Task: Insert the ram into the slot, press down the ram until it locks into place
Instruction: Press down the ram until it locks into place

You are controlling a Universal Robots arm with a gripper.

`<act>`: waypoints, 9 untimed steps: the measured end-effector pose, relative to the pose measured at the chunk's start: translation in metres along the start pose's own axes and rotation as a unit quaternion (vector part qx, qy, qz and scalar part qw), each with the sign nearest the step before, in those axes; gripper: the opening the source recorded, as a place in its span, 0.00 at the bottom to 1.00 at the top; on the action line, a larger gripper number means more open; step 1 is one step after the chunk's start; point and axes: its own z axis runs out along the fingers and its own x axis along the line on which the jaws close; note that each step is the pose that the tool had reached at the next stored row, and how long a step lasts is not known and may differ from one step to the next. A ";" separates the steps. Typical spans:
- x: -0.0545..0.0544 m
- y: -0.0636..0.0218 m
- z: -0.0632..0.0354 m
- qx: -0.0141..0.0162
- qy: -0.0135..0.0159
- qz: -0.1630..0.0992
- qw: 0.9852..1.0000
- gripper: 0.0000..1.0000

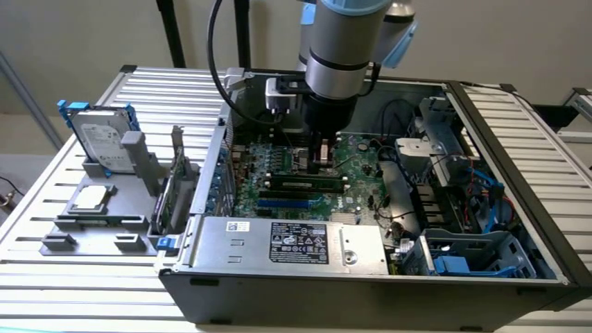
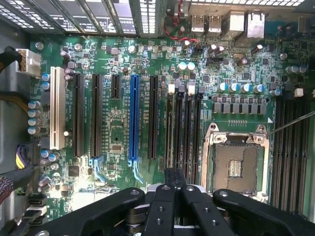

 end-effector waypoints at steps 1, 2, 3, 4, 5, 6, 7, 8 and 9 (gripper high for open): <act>0.000 0.0000 0.0011 0.000 0.000 0.000 1.000 0.10; 0.000 -0.0001 0.0022 0.000 0.000 0.000 1.000 0.10; 0.000 -0.0001 0.0034 0.000 0.000 0.000 1.000 0.10; 0.000 -0.0002 0.0044 0.000 0.000 0.000 1.000 0.10; 0.000 -0.0002 0.0055 0.000 0.000 0.000 1.000 0.10; 0.000 -0.0002 0.0066 0.000 0.000 0.000 1.000 0.10; 0.000 -0.0002 0.0077 0.000 0.000 0.000 1.000 0.10; 0.000 -0.0001 0.0085 0.000 0.000 0.000 1.000 0.10; 0.000 0.0001 0.0095 0.000 0.001 0.000 1.000 0.10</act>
